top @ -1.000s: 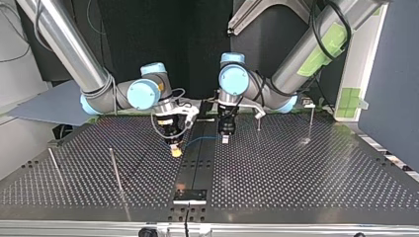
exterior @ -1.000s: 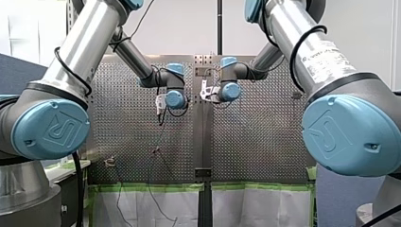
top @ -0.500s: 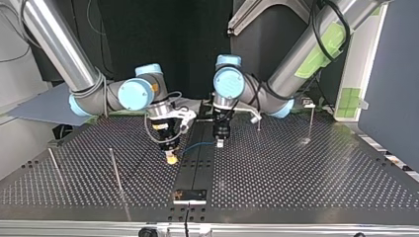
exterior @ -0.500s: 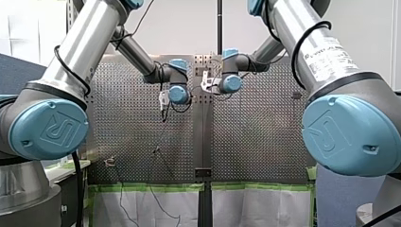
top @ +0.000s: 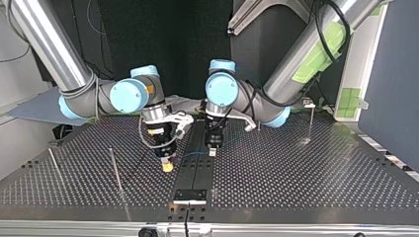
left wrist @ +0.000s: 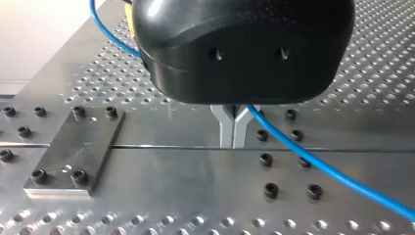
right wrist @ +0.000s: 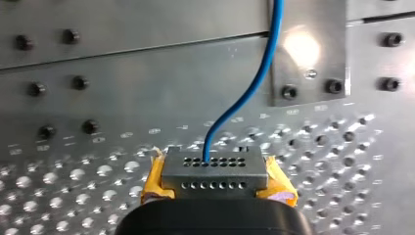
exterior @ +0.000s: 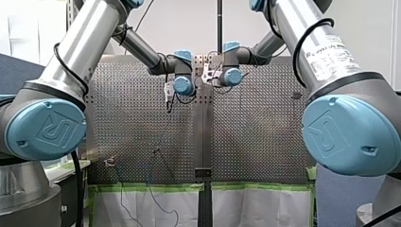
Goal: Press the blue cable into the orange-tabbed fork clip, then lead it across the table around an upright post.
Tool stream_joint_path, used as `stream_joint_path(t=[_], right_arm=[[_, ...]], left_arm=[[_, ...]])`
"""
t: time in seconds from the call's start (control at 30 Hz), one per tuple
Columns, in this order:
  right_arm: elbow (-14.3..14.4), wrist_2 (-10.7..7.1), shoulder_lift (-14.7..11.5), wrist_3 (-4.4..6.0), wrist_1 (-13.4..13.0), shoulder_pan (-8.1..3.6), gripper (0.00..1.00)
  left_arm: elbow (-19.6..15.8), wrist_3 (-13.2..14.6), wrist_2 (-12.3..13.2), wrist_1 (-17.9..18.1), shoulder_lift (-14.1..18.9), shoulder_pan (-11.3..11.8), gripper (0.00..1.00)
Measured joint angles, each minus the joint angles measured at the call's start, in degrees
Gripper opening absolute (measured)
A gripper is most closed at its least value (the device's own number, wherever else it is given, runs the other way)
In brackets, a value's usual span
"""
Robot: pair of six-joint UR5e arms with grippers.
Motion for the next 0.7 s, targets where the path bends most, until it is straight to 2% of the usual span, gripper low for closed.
stream_joint_path(t=[0.33, 0.57, 0.7], right_arm=[[-1.46, -0.04, -1.06, 0.23, 1.46, -0.11, 0.0], [-1.52, -0.05, -2.36, 0.35, 1.99, -0.8, 0.0], [-1.53, -0.05, -3.32, 0.51, 2.1, -1.26, 0.0]], left_arm=[[2.97, 0.01, -0.19, -3.1, 0.0, -0.74, 0.0], [4.6, -0.32, -1.94, -4.31, 0.82, -0.99, 0.0], [5.05, -0.84, -1.96, -4.34, 1.87, -0.99, 0.0]])
